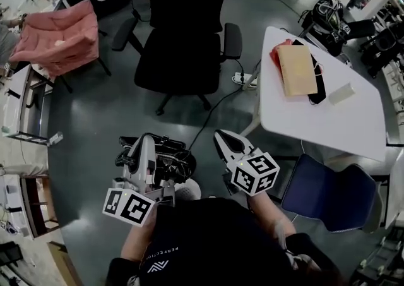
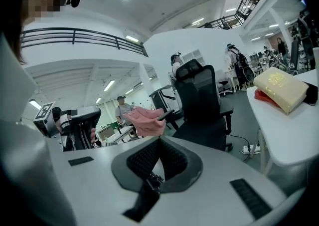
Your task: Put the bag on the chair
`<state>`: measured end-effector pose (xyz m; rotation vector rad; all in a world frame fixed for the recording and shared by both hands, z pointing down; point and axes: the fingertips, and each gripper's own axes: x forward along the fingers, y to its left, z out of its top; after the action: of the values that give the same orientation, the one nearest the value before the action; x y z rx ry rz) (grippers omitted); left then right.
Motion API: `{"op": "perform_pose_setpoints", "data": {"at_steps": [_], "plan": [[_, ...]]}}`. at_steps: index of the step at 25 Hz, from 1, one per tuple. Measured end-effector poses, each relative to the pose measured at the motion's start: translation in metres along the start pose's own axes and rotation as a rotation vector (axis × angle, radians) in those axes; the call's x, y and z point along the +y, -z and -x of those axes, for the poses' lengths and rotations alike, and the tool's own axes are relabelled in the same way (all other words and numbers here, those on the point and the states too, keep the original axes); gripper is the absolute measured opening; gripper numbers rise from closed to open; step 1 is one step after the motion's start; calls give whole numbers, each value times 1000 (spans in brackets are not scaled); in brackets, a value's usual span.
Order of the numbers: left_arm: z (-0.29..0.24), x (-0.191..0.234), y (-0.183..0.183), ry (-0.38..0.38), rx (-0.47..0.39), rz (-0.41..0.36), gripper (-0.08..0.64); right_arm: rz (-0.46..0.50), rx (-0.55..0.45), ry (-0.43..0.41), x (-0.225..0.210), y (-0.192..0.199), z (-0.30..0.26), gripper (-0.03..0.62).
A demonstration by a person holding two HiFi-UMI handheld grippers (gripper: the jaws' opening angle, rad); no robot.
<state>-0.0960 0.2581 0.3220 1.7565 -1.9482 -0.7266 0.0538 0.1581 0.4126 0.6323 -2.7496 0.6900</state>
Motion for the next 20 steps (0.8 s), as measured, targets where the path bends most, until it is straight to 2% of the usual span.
{"op": "perform_pose_setpoints", "data": {"at_steps": [11, 20], "plan": [[-59, 36, -24, 97, 102, -42, 6, 12, -8, 52, -5, -30, -71, -9], [-117, 55, -31, 48, 81, -33, 6, 19, 4, 59, -41, -53, -100, -9]]}}
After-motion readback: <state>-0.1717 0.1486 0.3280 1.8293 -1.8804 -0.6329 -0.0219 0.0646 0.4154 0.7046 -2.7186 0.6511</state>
